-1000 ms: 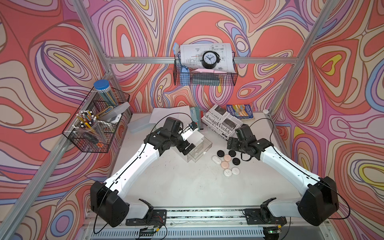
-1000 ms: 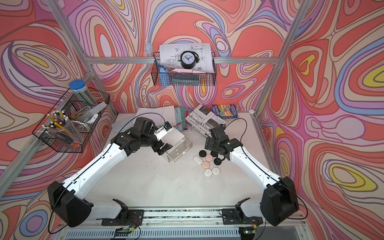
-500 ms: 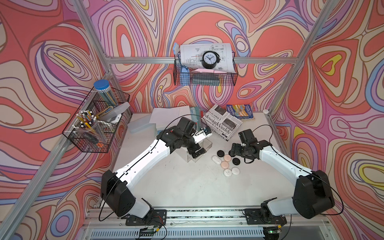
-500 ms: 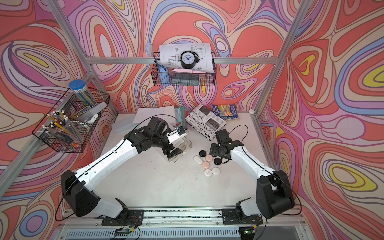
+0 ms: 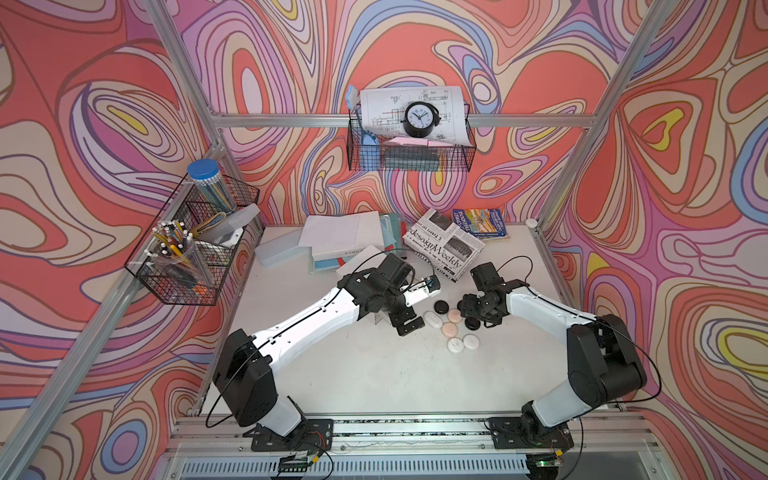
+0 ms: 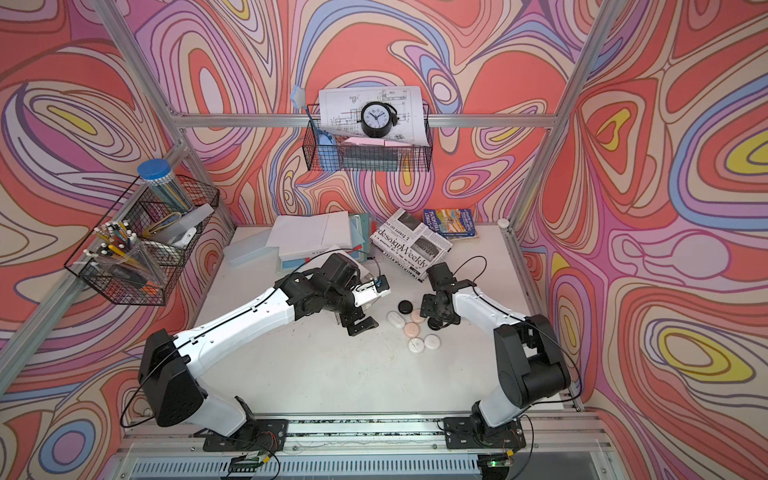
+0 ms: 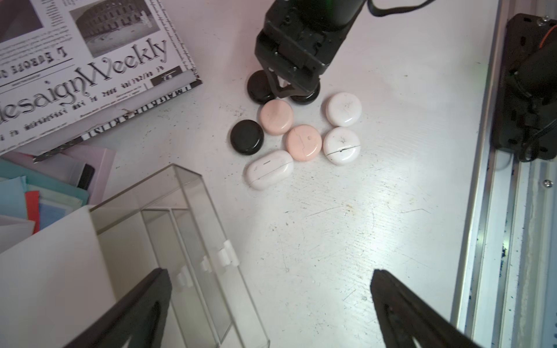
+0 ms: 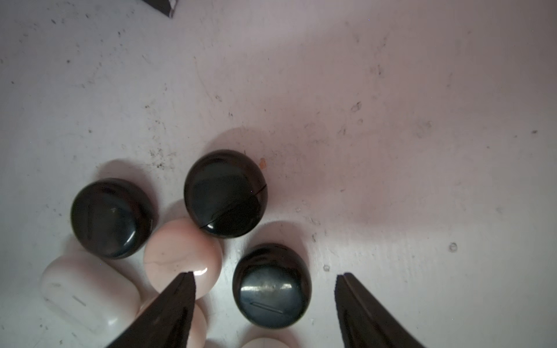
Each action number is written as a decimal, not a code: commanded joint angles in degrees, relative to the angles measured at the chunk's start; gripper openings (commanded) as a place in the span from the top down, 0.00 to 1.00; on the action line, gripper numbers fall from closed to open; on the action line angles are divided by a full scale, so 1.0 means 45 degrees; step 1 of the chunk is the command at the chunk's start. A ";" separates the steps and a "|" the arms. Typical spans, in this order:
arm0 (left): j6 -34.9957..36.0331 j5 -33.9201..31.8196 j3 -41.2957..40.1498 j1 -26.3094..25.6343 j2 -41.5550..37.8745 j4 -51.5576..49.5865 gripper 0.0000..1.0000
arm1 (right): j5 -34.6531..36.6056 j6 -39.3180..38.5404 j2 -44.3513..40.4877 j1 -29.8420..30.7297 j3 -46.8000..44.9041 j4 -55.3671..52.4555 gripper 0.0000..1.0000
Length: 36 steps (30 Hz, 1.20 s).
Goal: Put the bluetooth earphones in the drawer according to color
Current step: Pick up the Bluetooth earphone from the center of the board.
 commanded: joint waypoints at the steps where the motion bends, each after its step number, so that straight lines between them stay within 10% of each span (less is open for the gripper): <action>1: -0.0414 0.0319 -0.0196 -0.0161 0.0364 0.0343 0.02 | 0.0026 0.0086 0.0433 -0.0088 -0.0247 0.0194 0.27; 36: 0.0159 0.0163 0.0120 -0.0187 0.0860 -0.0620 0.02 | -0.0940 0.0488 0.0852 -0.0091 -0.1073 0.0188 0.47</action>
